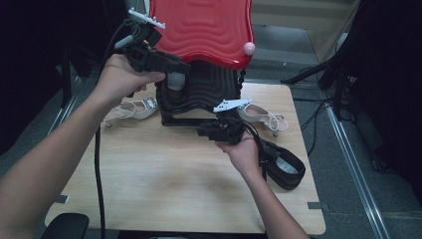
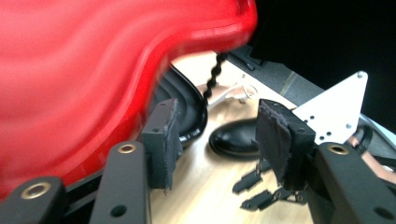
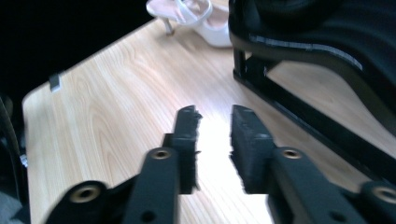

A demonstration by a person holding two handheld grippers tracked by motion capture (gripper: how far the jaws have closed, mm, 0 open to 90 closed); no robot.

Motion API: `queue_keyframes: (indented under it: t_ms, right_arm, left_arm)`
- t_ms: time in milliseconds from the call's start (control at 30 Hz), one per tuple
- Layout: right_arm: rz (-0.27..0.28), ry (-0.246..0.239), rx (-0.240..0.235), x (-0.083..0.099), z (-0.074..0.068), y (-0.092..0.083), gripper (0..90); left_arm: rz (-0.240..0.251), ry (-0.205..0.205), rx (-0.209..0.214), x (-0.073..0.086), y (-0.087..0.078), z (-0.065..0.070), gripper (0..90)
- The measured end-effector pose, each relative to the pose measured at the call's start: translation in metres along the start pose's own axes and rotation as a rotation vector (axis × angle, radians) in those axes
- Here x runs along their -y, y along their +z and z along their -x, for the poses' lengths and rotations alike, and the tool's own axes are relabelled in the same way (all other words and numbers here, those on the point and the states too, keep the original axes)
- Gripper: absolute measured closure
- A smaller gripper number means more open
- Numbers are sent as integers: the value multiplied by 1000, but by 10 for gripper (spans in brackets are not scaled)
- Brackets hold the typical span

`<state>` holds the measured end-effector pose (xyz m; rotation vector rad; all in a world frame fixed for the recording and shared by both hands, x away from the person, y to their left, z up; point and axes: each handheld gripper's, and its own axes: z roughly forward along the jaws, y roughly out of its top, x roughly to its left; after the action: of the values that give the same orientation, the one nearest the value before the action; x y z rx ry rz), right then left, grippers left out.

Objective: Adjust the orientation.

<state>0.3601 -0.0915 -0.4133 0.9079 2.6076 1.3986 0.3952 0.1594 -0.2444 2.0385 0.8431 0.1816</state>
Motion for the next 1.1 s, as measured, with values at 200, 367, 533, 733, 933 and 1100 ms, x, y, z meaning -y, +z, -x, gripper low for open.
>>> queue_keyframes:
  t_ms: [200,367,533,733,933,1100]
  right_arm:
    - [-17,-20,-1,14,-2,-11,658]
    - [-12,-21,-14,23,-2,-21,624]
    - [-27,-58,35,37,-4,-28,620]
    - [-11,-39,20,53,-1,-36,600]
    - [-13,3,38,62,8,-52,597]
    - [-35,6,80,70,12,-55,577]
  left_arm:
    - [-2,-15,-10,26,-6,3,455]
    - [-28,-8,-15,44,-4,5,438]
    - [-46,-53,-3,64,-5,0,430]
    - [-41,-45,14,85,-4,-2,432]
    - [-46,-32,12,113,7,1,441]
    - [-62,-47,31,133,20,3,458]
